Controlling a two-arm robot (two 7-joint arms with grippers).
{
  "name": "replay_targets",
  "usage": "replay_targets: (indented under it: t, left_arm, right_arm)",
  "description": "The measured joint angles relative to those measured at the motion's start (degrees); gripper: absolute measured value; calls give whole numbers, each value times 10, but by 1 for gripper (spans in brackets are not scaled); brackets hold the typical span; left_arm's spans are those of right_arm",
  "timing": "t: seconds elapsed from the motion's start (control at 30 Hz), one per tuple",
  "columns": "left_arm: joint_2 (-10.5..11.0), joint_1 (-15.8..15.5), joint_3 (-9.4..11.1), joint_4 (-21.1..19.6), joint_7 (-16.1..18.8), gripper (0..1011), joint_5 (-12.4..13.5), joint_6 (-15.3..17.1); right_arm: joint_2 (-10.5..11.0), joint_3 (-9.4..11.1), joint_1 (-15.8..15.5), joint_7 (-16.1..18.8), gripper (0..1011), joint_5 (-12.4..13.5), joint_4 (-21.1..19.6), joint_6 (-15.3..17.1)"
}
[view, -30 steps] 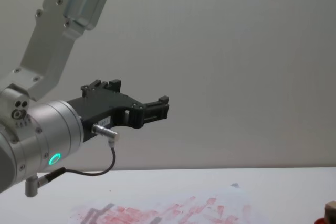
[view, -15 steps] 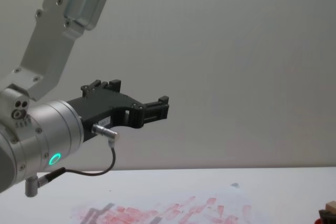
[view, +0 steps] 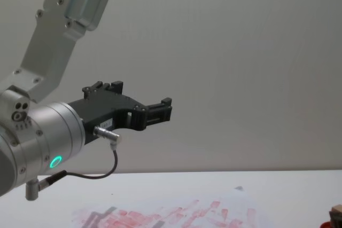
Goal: Use the one hand to pick up the stamp and affix it onto the A4 paper.
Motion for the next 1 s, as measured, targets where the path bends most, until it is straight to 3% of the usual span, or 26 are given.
replay_targets:
  t: [0.4,0.8,1.0]
  left_arm:
    - [0,0,0,0,0,1001,0,0]
    - [0,0,0,0,0,1001,0,0]
    - [0,0,0,0,0,1001,0,0]
  right_arm:
    - [-2,0,5,4,223,-3,6,1]
    - [-2,0,6,7,216,-5,7,-2]
    - [-4,0,10,20,216,-10,3,-23]
